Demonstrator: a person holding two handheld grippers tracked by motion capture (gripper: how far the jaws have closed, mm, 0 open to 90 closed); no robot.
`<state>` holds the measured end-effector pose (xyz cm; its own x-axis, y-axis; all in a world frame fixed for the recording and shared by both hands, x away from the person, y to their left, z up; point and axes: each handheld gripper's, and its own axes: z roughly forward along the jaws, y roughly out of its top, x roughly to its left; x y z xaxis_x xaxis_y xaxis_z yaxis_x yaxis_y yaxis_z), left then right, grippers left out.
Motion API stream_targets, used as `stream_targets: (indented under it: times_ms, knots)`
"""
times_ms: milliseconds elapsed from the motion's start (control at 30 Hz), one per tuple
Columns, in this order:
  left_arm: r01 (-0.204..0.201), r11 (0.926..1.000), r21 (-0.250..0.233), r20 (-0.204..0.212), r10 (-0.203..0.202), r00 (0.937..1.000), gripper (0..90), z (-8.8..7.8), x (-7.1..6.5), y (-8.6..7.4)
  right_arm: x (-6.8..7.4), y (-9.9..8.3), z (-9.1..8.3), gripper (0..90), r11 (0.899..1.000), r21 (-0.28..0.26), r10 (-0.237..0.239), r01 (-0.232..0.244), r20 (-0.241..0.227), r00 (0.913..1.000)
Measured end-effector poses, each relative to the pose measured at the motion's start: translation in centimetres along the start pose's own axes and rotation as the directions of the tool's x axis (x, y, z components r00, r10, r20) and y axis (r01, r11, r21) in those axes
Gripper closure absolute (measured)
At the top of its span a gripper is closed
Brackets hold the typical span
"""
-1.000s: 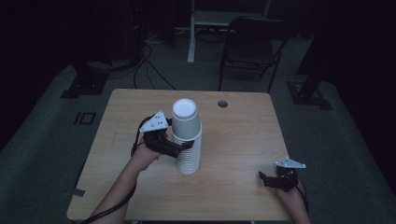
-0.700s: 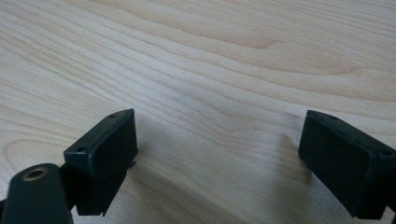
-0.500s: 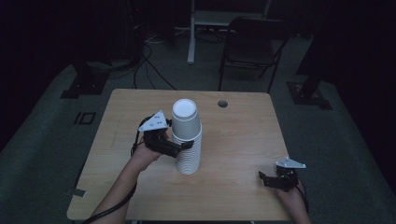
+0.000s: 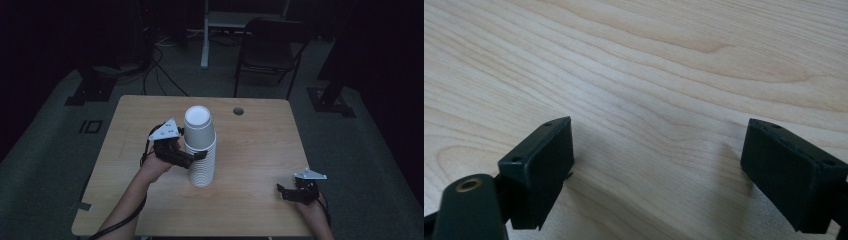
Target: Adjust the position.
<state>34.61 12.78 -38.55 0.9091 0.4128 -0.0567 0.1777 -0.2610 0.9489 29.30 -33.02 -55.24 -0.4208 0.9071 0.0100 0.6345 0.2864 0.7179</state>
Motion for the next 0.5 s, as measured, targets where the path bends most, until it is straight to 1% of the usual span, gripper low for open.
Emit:
stream_targets:
  times_ms: [67,100,133,167,233,267,300,367,400,433,467,500]
  knots:
    - [0.001,1.0000,0.002,0.000,-0.001,1.0000,5.3,0.0,0.0,0.0,0.3,0.1,-0.1,12.6,1.000,-0.004,-0.022,0.022,0.019,0.9996]
    - [0.001,1.0000,0.002,0.000,-0.001,1.0000,5.3,0.0,0.0,0.0,0.4,0.2,-0.1,12.2,1.000,-0.002,-0.024,0.024,0.012,0.9996]
    - [0.001,1.0000,0.003,0.000,-0.001,1.0000,5.3,0.0,0.0,0.0,0.5,0.3,-0.1,12.0,1.000,0.004,-0.014,0.014,-0.001,0.9999]
    - [0.001,1.0000,0.001,0.000,-0.001,1.0000,5.3,0.0,0.0,0.0,0.6,0.4,-0.2,12.0,1.000,-0.004,-0.006,0.006,0.006,1.0000]
    - [0.001,1.0000,0.000,-0.001,-0.001,1.0000,5.3,0.0,0.0,0.0,0.6,0.5,-0.3,11.9,1.000,-0.011,0.007,-0.008,-0.020,0.9998]
    - [0.000,1.0000,-0.001,-0.001,0.000,1.0000,5.3,0.0,0.0,0.0,0.7,0.6,-0.4,12.0,1.000,-0.023,0.012,-0.012,-0.020,0.9997]
    - [0.000,1.0000,-0.001,-0.001,0.000,1.0000,5.3,0.0,0.0,0.0,0.7,0.6,-0.4,11.9,1.000,-0.020,0.014,-0.015,-0.034,0.9993]
    - [0.000,1.0000,-0.001,-0.001,0.000,1.0000,5.3,0.0,0.0,0.0,0.9,0.8,-0.5,11.9,1.000,-0.024,0.013,-0.014,-0.043,0.9990]
    - [0.000,1.0000,0.002,0.000,0.000,1.0000,5.3,0.0,0.0,0.0,0.9,0.9,-0.6,11.9,1.000,-0.021,0.014,-0.016,-0.061,0.9980]
    - [-0.001,1.0000,0.004,0.001,0.001,1.0000,5.3,0.0,0.0,0.0,1.0,1.0,-0.7,12.0,1.000,-0.027,0.009,-0.011,-0.059,0.9982]
    - [-0.002,1.0000,0.005,0.000,0.002,1.0000,5.3,0.0,0.0,0.1,1.1,1.2,-0.8,12.0,0.999,-0.031,0.004,-0.006,-0.067,0.9977]
    - [-0.002,1.0000,0.005,0.001,0.002,1.0000,5.3,0.0,0.0,0.0,1.2,1.4,-1.0,12.0,0.999,-0.033,0.000,-0.003,-0.084,0.9964]
